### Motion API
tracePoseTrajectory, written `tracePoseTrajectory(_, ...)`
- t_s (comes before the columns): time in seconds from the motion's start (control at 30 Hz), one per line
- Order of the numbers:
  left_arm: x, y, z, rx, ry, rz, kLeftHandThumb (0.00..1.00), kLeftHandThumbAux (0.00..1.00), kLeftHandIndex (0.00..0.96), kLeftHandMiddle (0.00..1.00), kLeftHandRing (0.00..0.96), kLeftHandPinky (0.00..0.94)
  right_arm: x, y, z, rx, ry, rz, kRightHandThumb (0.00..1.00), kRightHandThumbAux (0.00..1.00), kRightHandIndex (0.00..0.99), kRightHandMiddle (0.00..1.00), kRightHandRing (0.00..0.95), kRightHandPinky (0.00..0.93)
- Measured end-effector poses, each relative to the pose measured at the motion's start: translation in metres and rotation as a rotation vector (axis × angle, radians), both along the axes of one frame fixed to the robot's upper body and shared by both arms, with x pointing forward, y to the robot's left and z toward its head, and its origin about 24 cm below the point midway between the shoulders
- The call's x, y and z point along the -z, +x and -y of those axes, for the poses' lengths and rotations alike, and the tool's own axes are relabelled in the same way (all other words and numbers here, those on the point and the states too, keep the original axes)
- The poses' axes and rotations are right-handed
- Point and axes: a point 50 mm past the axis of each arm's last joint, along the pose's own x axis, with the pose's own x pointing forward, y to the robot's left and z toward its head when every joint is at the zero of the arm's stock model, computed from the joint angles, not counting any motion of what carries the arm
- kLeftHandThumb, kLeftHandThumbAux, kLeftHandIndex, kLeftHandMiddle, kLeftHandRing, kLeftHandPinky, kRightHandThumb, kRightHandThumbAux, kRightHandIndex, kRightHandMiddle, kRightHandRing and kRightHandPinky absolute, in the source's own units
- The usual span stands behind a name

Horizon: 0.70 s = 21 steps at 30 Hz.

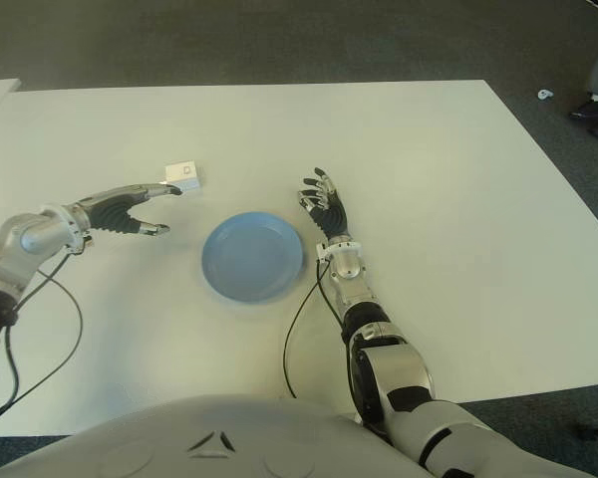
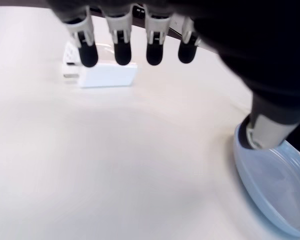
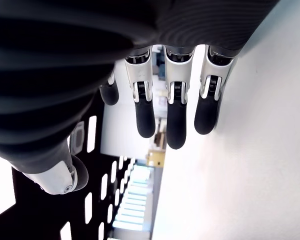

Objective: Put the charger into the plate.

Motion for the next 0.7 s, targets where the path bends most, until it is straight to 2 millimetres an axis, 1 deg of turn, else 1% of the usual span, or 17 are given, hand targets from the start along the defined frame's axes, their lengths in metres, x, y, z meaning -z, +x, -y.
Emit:
tracePoseTrajectory(0.43, -0.008, -0.025, 0.001, 0.034, 0.015, 0.017, 0.0, 0.489, 0.0, 0.0, 0.007, 0.044, 0.0, 0.0, 0.0, 0.006, 0.004, 0.0, 0.103, 0.624, 0.0, 0.252, 0.287, 0.274)
tracePoseTrajectory(0.7, -0.008, -0.04, -0.002, 0.044, 0.014, 0.008, 0.0, 0.493, 0.0, 0.007, 0.027, 0.06, 0.0, 0.0, 0.0, 0.008, 0.006, -0.001, 0.106, 0.623, 0.0, 0.254, 0.289, 0.268)
